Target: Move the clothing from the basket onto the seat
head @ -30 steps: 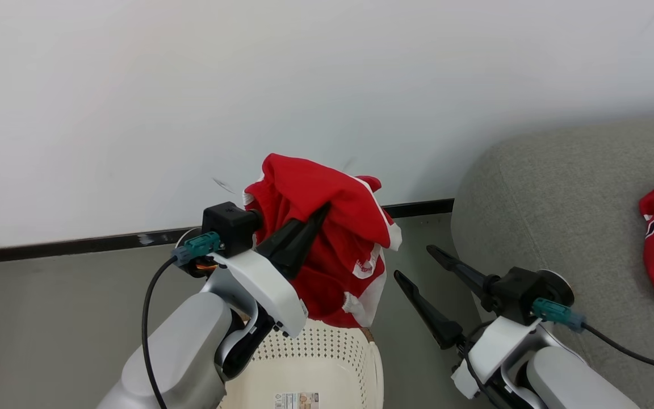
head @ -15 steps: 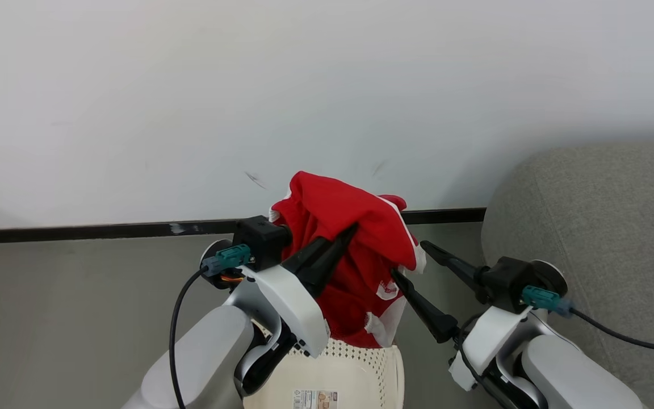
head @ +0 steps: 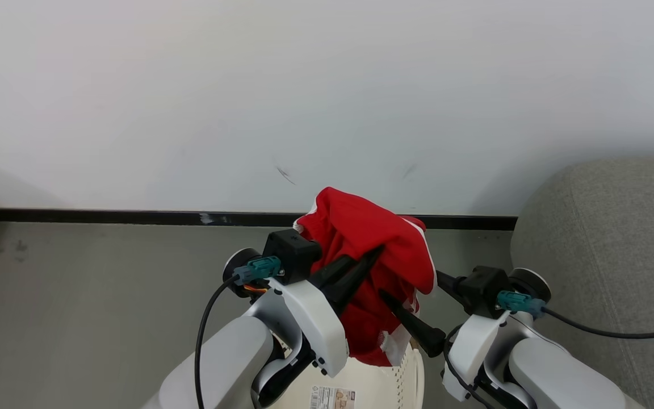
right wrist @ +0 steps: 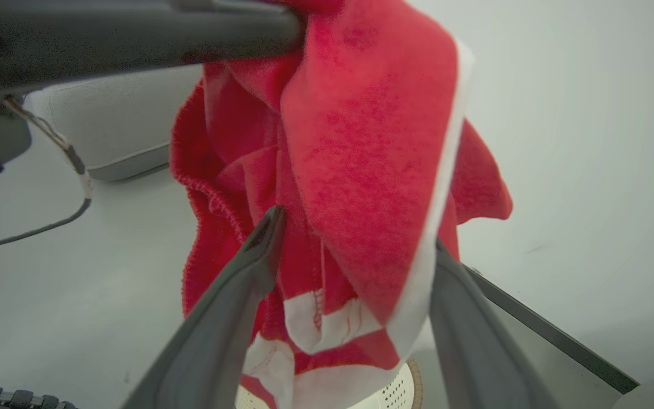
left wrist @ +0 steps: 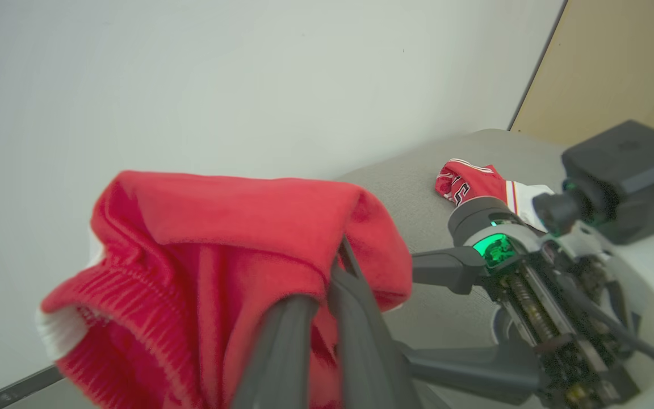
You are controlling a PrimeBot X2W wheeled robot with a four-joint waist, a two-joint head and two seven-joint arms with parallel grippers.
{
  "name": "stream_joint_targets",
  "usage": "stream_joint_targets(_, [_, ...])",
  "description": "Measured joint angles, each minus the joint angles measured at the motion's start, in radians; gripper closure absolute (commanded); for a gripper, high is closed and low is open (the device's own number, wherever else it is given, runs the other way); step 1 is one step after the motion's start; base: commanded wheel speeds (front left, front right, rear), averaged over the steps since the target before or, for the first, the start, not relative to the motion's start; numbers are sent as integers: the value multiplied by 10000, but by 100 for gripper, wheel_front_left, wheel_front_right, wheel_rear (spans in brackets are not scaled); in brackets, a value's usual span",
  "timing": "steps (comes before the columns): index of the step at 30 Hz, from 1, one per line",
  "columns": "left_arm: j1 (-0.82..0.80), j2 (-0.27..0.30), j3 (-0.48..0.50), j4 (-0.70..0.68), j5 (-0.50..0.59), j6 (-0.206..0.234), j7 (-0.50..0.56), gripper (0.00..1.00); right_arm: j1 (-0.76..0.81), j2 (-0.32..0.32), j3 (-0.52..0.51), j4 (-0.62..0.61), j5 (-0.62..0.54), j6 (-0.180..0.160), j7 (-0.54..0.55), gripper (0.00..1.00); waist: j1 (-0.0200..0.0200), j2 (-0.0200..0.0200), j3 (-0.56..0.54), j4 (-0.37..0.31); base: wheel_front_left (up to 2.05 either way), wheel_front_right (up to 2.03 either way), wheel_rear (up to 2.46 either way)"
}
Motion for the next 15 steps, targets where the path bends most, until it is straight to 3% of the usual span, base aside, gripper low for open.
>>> stream_joint_targets(13, [-1,-61,-257,-123,-107,-2,86,100,-359,81,688,823,523,0,2,0,0,0,-1,403,0,0,0])
stream_joint_targets(14, [-1,-67,-259,-130,-109,-2,86,100,-443,123,704,832,566,0,2,20,0,-1,0,418,0,0,0])
stream_joint_targets(15, [-2,-71,-261,-132,-117,-2,86,100,-526,161,725,842,589,0,2,56,0,-1,4,431,0,0,0])
